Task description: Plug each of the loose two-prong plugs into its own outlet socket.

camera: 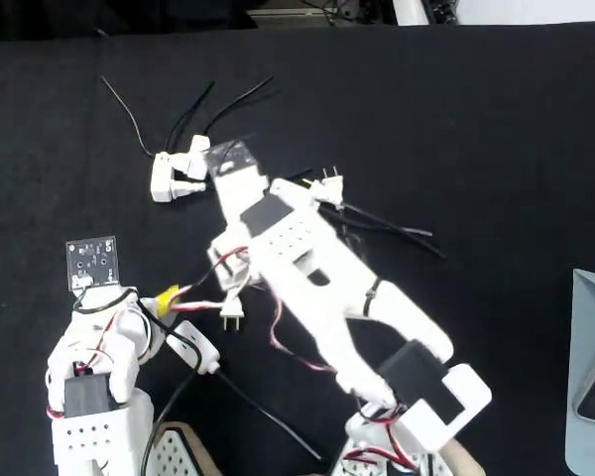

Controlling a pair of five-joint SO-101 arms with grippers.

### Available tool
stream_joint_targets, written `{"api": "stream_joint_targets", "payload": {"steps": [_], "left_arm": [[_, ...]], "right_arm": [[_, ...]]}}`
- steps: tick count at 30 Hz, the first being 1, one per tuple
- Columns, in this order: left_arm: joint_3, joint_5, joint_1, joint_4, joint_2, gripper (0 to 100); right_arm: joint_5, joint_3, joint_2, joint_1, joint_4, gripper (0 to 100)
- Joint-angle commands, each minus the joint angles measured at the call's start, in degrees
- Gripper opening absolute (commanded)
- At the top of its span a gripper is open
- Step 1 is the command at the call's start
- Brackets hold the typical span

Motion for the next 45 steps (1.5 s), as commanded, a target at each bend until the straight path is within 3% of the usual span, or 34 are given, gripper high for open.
{"api": "stream_joint_targets", "payload": {"steps": [1, 15, 22, 34, 39, 45], "left_arm": [[1.1, 0.4, 0.3, 0.7, -0.1, 32], [1.1, 0.4, 0.3, 0.7, -0.1, 32], [1.1, 0.4, 0.3, 0.7, -0.1, 32], [1.1, 0.3, 0.3, 0.7, -0.1, 32], [1.1, 0.4, 0.3, 0.7, -0.1, 32], [1.1, 0.4, 0.3, 0.7, -0.1, 32]], "right_arm": [[-2.8, -0.2, 0.1, -3.9, -1.0, 14.5], [-6.9, -1.9, 15.7, -4.4, -6.0, 14.4], [-6.8, -3.1, 20.4, -4.7, -5.5, 6.0], [-7.0, -6.3, 22.7, -5.6, -5.3, 6.7], [-7.1, -6.5, 22.8, -5.6, -3.9, 13.9], [-7.1, -6.5, 22.7, -5.5, -2.0, 10.6]]}}
